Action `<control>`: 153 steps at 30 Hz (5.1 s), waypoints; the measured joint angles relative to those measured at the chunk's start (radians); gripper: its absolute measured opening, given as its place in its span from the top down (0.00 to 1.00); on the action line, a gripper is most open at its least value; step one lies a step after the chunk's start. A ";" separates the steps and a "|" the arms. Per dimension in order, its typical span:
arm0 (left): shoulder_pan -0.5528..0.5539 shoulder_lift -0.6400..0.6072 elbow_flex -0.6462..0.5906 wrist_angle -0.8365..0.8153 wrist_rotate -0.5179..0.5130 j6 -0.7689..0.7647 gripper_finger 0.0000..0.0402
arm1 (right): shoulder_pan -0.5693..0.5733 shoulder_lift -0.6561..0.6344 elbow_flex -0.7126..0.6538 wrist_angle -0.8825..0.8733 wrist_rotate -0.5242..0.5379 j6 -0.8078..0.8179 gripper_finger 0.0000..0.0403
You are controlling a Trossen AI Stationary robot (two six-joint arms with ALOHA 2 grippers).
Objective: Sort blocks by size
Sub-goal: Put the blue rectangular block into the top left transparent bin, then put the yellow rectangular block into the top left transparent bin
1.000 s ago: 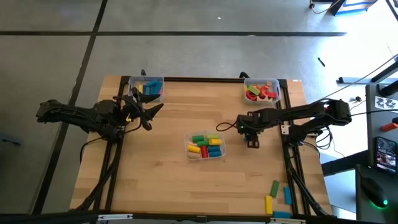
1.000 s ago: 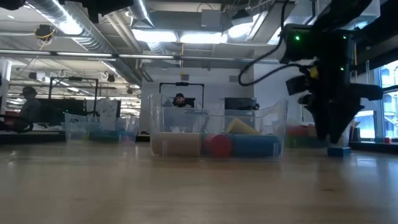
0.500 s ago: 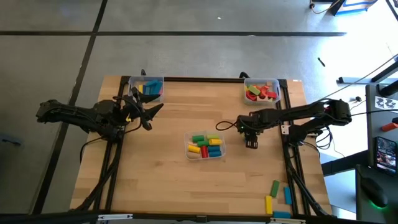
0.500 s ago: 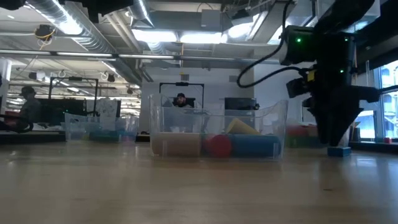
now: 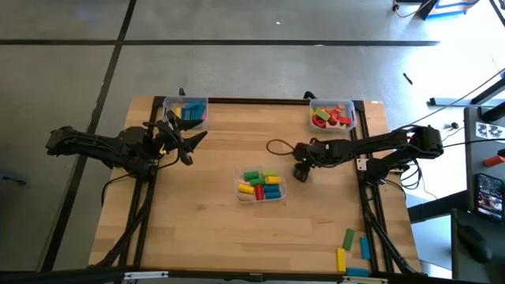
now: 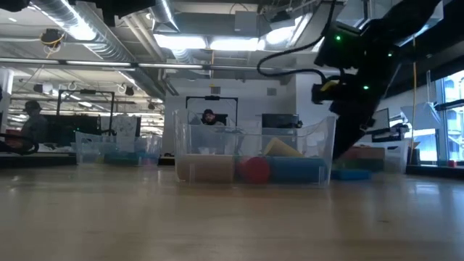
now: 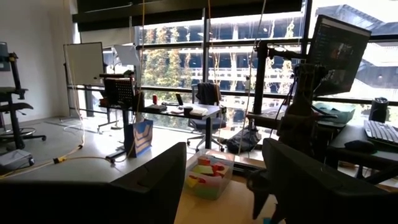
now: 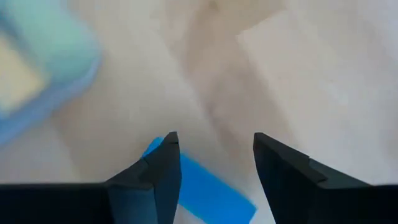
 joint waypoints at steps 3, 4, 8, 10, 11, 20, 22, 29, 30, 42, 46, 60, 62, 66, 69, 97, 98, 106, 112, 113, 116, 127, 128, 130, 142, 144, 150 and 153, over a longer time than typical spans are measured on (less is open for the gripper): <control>0.000 0.000 0.000 -0.001 0.000 -0.002 0.48 | -0.013 -0.013 0.005 0.001 0.012 -0.002 0.53; 0.000 0.000 0.000 -0.001 0.000 -0.002 0.48 | -0.013 -0.019 0.013 -0.010 0.002 -0.021 0.53; 0.000 0.000 0.000 -0.001 0.000 -0.005 0.48 | -0.011 -0.046 0.036 -0.121 -0.134 -0.177 0.53; 0.000 0.000 0.000 -0.001 0.000 -0.003 0.48 | -0.011 -0.048 0.036 -0.183 -0.193 -0.279 0.53; 0.000 0.000 0.000 -0.001 0.000 -0.002 0.48 | -0.010 -0.048 0.036 -0.204 -0.195 -0.317 0.53; 0.000 0.000 0.000 -0.002 0.000 -0.005 0.48 | -0.011 -0.043 -0.015 -0.062 -0.176 -0.351 0.53; 0.000 0.005 0.000 -0.002 0.000 -0.006 0.48 | -0.014 -0.043 -0.053 0.014 -0.210 -0.394 0.53; 0.006 0.030 0.001 0.025 0.000 0.007 0.48 | -0.018 -0.043 -0.159 0.174 -0.232 -0.400 0.53; 0.010 0.035 0.001 0.031 0.000 0.007 0.48 | -0.018 -0.043 -0.174 0.218 -0.232 -0.400 0.53; 0.050 0.097 0.001 0.073 0.000 -0.005 0.48 | -0.017 -0.045 -0.250 0.331 -0.220 -0.364 0.57; 0.050 0.100 0.001 0.086 0.000 -0.005 0.48 | -0.017 -0.045 -0.250 0.331 -0.199 -0.365 0.70; 0.049 0.100 0.001 0.086 0.000 -0.009 0.48 | -0.018 -0.051 -0.121 0.193 -0.158 -0.365 0.83; 0.049 0.100 0.001 0.086 0.000 -0.012 0.48 | -0.017 -0.053 -0.061 0.117 -0.123 -0.364 0.81; 0.049 0.100 0.001 0.086 0.000 -0.012 0.48 | -0.018 -0.053 0.077 -0.033 -0.068 -0.365 0.85; 0.049 0.100 0.001 0.086 0.000 -0.012 0.48 | -0.018 -0.053 0.172 -0.094 -0.031 -0.366 0.86; 0.047 0.099 0.001 0.089 0.000 -0.032 0.48 | -0.132 0.357 0.434 0.820 -0.031 -0.413 0.86; 0.047 0.099 0.001 0.088 0.000 -0.032 0.48 | -0.133 0.385 0.465 0.820 -0.031 -0.418 0.88; 0.043 0.099 0.000 0.082 0.000 -0.033 0.48 | -0.140 0.484 0.653 0.610 -0.033 -0.452 0.93; 0.042 0.098 0.000 0.080 0.000 -0.032 0.48 | -0.151 0.484 0.663 0.507 -0.026 -0.417 0.76; 0.042 0.098 0.000 0.079 0.000 -0.032 0.48 | -0.150 0.484 0.663 0.489 -0.023 -0.410 0.71; 0.042 0.098 0.000 0.076 0.000 -0.032 0.48 | -0.147 0.473 0.662 0.400 -0.041 -0.402 0.59; 0.043 0.098 0.000 0.035 0.003 -0.046 0.48 | 0.028 0.247 0.662 -0.046 0.071 -0.375 0.54; 0.043 0.098 0.000 0.035 0.003 -0.047 0.48 | 0.053 0.222 0.662 -0.106 0.074 -0.352 0.55; 0.043 0.098 0.000 0.036 0.003 -0.050 0.48 | 0.106 0.173 0.662 -0.247 0.074 -0.283 0.56; 0.043 0.098 0.000 0.036 0.003 -0.055 0.48 | 0.518 0.042 0.656 -0.819 -0.067 0.446 0.57; 0.043 0.098 0.000 0.036 0.003 -0.057 0.48 | 0.580 0.047 0.635 -0.792 -0.116 0.555 0.57; 0.043 0.098 0.000 0.051 0.003 -0.058 0.48 | 0.728 0.049 0.535 -0.769 -0.328 0.973 0.57; 0.043 0.098 0.000 0.059 0.003 -0.058 0.48 | 0.800 0.050 0.471 -0.724 -0.410 1.250 0.57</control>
